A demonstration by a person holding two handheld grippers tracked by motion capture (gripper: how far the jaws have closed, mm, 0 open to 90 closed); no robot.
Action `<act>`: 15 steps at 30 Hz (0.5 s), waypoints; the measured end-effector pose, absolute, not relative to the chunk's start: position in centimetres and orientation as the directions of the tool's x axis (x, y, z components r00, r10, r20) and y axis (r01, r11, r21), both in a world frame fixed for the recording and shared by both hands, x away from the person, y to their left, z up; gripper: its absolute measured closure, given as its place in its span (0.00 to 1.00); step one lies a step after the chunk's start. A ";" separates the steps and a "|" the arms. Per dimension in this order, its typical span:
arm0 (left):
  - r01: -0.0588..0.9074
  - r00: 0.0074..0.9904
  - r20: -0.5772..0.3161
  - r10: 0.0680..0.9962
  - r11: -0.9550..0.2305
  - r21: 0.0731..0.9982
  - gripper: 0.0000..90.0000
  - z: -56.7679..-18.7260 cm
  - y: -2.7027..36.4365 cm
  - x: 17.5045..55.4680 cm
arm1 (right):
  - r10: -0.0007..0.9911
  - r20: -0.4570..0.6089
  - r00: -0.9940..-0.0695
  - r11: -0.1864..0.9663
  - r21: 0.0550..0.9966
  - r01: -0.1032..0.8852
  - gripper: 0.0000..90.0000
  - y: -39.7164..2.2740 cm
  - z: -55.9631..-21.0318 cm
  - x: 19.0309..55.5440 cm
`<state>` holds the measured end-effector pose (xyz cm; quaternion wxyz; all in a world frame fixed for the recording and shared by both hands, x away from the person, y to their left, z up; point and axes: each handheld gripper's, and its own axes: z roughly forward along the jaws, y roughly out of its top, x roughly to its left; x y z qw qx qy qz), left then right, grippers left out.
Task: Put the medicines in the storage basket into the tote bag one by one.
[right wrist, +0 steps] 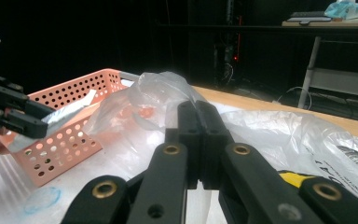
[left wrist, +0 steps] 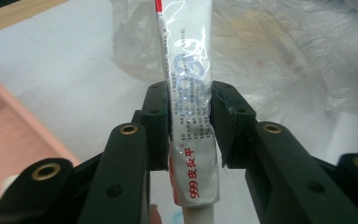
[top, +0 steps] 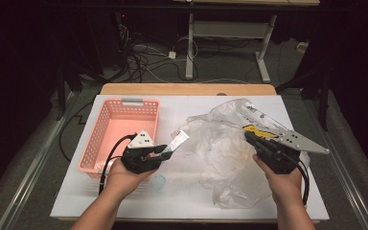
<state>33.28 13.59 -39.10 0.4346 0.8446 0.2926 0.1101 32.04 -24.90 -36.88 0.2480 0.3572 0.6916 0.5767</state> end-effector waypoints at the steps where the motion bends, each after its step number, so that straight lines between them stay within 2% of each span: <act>1: 0.398 0.807 -0.069 0.586 -0.454 0.798 0.75 -39.2 13.3 33.2 | 0.780 0.068 -0.622 0.080 0.975 0.207 1.00 -24.9 -36.9 32.0; 15: 0.373 0.853 -0.081 0.515 -0.494 0.785 0.75 -40.6 9.8 32.6 | 0.770 0.058 -0.635 0.098 0.973 0.207 1.00 -24.3 -37.0 31.9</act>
